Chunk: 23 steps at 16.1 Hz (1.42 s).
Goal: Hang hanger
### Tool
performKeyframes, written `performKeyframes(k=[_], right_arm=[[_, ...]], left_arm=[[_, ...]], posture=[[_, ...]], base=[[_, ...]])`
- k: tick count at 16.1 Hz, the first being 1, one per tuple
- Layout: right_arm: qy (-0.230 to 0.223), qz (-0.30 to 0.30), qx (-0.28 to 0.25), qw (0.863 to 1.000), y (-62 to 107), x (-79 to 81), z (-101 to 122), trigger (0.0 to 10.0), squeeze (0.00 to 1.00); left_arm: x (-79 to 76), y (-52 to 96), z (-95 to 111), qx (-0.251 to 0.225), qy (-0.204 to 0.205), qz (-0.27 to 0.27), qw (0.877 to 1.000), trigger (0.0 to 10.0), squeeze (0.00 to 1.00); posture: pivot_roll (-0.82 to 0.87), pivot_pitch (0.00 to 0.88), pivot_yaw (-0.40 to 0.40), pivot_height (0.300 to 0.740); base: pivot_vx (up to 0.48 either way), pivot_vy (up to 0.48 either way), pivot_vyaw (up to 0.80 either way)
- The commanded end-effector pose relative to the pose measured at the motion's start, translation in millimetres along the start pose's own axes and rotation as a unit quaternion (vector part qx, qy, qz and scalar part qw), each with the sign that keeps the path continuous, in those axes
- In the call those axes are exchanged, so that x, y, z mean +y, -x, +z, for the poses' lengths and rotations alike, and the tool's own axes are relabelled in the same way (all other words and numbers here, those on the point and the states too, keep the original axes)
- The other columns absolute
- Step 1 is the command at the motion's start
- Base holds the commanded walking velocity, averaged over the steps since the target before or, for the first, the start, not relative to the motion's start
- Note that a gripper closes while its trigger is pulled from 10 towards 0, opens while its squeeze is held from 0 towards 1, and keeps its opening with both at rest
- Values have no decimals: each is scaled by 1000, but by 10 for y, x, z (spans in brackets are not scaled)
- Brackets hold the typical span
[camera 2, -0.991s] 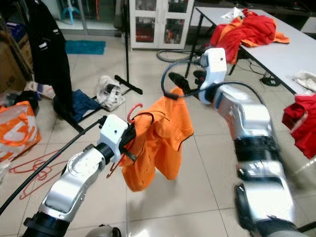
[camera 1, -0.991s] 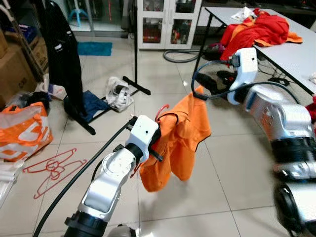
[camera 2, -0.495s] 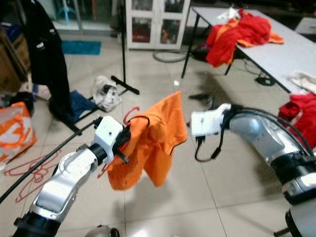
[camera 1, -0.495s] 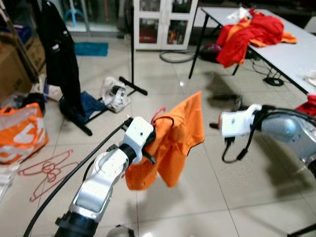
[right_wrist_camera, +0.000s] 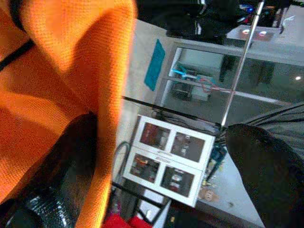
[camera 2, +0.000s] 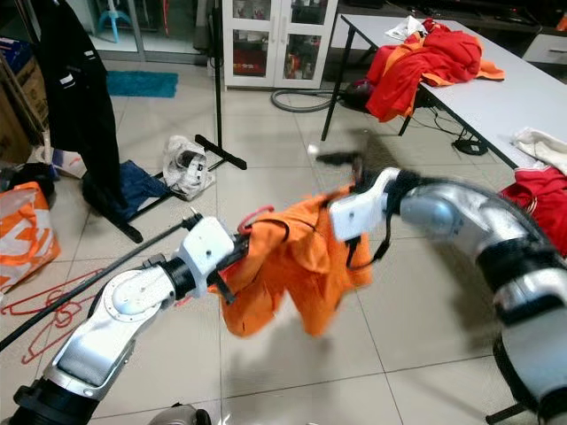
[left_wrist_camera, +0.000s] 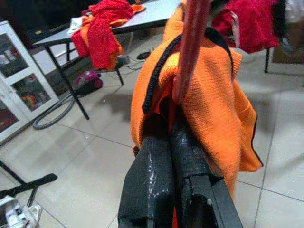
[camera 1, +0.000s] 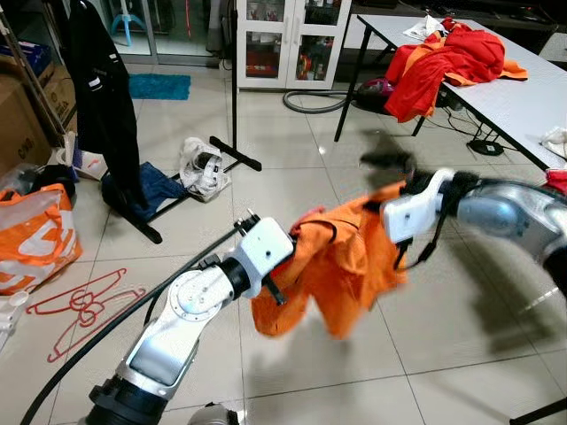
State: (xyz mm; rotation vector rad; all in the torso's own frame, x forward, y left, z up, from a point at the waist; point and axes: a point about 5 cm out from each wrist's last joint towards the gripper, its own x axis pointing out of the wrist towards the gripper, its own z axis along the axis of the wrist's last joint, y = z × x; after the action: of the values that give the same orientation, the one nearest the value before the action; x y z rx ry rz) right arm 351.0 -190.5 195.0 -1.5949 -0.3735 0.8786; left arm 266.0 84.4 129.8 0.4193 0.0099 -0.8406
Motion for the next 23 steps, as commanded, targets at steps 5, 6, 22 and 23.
performKeyframes(k=[5, 6, 22, 23], right_arm=[[13, 21, 23, 999, 84, 85, -133, 10000, 0], [10, 28, 24, 999, 104, 114, -146, 10000, 0], [-19, 90, 23, 996, 176, 304, -190, 0, 0], [-19, 90, 23, 996, 176, 304, -190, 0, 0]], left_arm=[[-52, -12, 129, -35, -24, -17, 999, 10000, 0], [-56, -9, 122, -34, -25, -18, 999, 10000, 0], [-25, -8, 104, -31, -31, -19, 999, 10000, 0], [-25, -8, 104, -31, -31, -19, 999, 10000, 0]], posture=[[-21, 0, -91, 740], [-21, 0, -90, 740], [-22, 0, -92, 740], [-22, 0, -92, 740]], base=[[0, 0, 0], [0, 0, 0], [0, 0, 0], [0, 0, 0]])
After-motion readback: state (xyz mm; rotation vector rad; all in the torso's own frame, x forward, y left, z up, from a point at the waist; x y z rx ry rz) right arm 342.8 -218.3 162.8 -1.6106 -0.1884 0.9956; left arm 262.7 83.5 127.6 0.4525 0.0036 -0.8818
